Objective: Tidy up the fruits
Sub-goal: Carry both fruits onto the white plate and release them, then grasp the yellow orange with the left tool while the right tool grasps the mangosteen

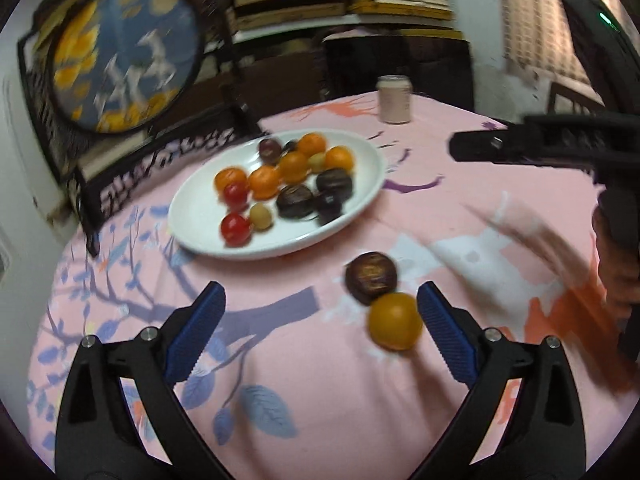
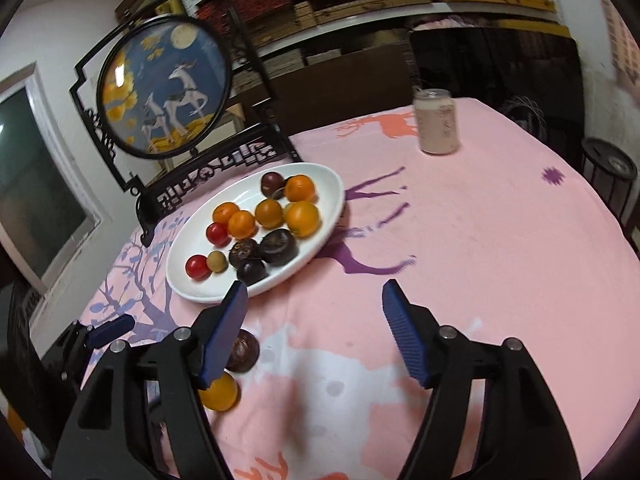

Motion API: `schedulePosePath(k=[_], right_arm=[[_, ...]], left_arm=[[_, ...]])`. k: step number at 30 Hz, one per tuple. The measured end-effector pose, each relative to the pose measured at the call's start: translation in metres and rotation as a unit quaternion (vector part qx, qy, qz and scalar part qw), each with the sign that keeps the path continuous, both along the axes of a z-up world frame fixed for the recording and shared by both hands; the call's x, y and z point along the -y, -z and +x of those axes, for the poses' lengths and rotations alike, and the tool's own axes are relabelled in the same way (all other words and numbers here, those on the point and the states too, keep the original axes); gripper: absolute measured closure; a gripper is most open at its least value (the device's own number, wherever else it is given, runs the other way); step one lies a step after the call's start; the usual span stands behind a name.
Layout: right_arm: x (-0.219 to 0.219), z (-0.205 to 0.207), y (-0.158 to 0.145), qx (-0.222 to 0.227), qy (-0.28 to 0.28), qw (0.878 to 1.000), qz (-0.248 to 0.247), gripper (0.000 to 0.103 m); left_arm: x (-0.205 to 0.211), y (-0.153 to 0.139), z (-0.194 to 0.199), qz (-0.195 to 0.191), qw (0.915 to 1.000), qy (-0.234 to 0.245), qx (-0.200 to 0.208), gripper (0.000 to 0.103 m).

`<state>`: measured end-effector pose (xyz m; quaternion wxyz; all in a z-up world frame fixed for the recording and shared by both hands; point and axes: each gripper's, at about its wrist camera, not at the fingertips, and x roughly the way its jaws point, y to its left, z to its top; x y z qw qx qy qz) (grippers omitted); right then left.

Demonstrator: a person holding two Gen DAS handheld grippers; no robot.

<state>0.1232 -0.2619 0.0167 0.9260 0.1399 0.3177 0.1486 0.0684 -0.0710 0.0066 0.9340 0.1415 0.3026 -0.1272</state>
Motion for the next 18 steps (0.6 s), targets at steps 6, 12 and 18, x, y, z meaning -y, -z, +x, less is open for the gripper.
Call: schedulePosePath(k=[6, 12, 18], right_arm=[[0.008, -0.001, 0.0, -0.007, 0.008, 1.0, 0.016, 0.033], [0.004, -0.001, 0.001, -0.011, 0.004, 1.0, 0.007, 0.033], [0.004, 0.0, 0.002, -0.015, 0.004, 1.0, 0.007, 0.033]], left_arm=[[0.016, 0.008, -0.002, 0.005, 0.9996, 0.028, -0.005, 0.005], [0.025, 0.011, -0.005, 0.003, 0.9982, 0.059, -0.016, 0.01], [0.028, 0.018, -0.001, -0.005, 0.9956, 0.078, -0.052, 0.033]])
